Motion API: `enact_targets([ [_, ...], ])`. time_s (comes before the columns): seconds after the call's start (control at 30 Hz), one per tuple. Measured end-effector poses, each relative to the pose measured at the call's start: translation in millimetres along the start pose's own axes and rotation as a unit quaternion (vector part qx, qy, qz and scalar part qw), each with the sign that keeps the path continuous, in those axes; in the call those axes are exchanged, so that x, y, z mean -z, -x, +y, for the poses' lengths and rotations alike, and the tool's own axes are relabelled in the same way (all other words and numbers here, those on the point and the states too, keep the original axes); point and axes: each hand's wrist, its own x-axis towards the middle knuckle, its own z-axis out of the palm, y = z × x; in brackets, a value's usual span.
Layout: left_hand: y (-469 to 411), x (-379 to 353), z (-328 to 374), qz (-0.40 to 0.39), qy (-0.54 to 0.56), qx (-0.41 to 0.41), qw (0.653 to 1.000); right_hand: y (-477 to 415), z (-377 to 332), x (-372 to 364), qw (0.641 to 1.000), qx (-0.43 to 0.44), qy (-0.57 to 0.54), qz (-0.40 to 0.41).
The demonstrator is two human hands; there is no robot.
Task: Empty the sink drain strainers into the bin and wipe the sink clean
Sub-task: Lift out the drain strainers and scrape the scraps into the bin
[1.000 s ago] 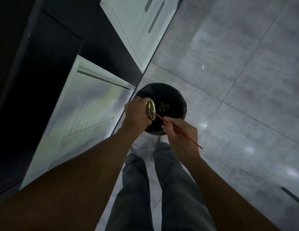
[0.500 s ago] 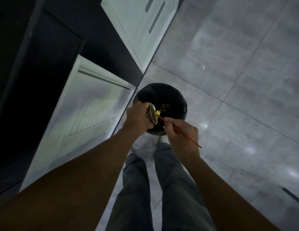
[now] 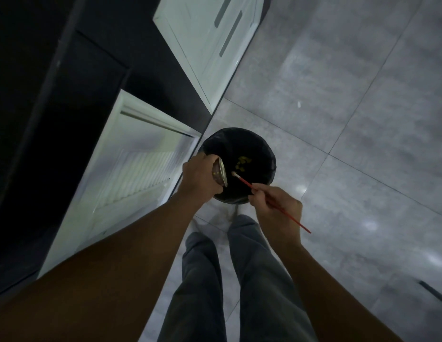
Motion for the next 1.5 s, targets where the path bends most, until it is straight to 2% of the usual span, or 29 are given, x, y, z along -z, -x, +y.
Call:
enact_targets([
  [0.13, 8, 13, 1, 0.008, 0.008, 0.024, 1.000, 16, -6, 12, 0.998, -0.036, -0.013, 0.059],
  [0.23, 24, 27, 3, 0.019, 0.039, 0.012, 0.999, 20, -19, 19, 0.994, -0.068, -0.045, 0.073],
  [0.33, 41, 38, 4, 0.036, 0.054, -0.003, 0.998, 23, -38, 27, 0.995, -0.050, -0.044, 0.076],
  [0.4, 51, 45, 5, 0.046, 0.063, -0.005, 0.997, 28, -52, 31, 0.995, -0.009, -0.063, 0.080],
  [0.47, 57, 49, 8, 0.055, 0.055, -0.011, 0.997, 34, -64, 33, 0.994, 0.057, -0.067, 0.059],
  [0.53, 60, 51, 12, 0.068, 0.044, -0.016, 0.997, 37, -68, 29, 0.996, 0.091, -0.022, 0.009],
  [0.67, 62, 55, 17, 0.081, 0.029, -0.032, 0.996, 33, -66, 19, 0.994, 0.074, 0.040, -0.068],
  [0.97, 56, 51, 20, 0.080, -0.043, -0.011, 0.996, 29, -57, 27, 0.994, 0.083, 0.065, -0.036],
  [1.2, 50, 44, 27, 0.057, -0.038, -0.020, 0.997, 16, -62, 24, 0.990, 0.068, 0.075, -0.098],
  [1.4, 45, 46, 29, 0.052, -0.055, -0.019, 0.997, 17, -56, 32, 0.998, 0.040, 0.043, -0.034],
  [1.5, 43, 44, 29, 0.050, -0.062, -0.016, 0.997, 18, -51, 33, 0.997, 0.052, 0.049, -0.037],
])
